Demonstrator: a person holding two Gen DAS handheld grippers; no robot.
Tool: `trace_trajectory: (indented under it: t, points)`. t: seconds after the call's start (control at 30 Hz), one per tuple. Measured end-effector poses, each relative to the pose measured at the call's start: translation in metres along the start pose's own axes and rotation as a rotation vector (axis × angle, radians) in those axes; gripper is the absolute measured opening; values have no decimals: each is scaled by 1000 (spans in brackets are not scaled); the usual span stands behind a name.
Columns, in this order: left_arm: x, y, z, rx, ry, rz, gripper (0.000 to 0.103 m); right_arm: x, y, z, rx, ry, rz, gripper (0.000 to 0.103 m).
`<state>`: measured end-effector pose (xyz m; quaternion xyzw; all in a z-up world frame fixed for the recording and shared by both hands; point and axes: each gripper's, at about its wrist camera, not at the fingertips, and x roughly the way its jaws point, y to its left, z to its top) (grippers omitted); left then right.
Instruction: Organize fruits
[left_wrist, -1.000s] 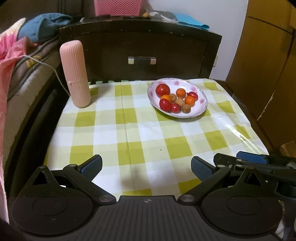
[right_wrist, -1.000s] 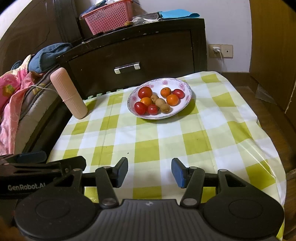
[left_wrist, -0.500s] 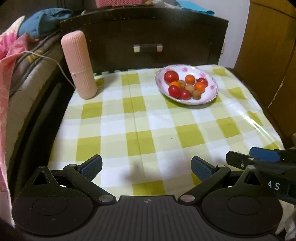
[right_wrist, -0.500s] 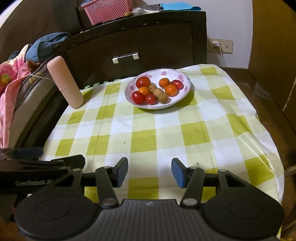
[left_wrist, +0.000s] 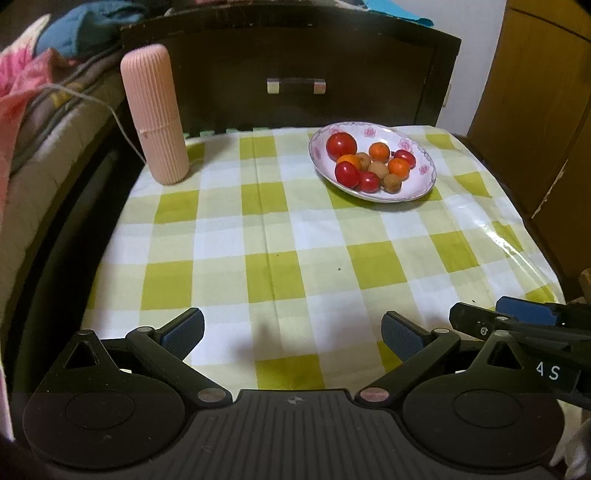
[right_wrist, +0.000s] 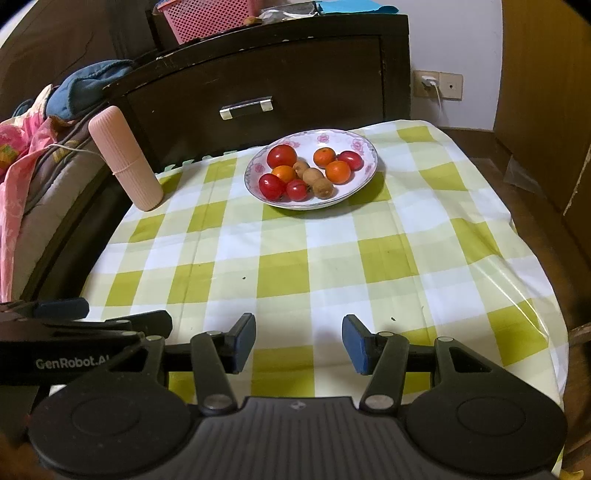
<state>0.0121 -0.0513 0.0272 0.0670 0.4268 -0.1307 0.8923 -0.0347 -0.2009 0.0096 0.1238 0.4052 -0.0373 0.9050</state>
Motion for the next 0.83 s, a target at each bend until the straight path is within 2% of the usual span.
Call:
trace_trajectory:
  t: [0.17, 0.83]
  points:
    - [-3, -4, 1, 36, -28, 15, 103, 2, -1, 0, 4, 6, 0, 50]
    - [6, -2, 0, 38, 1, 36, 103, 4, -1, -2, 3, 17, -10, 52]
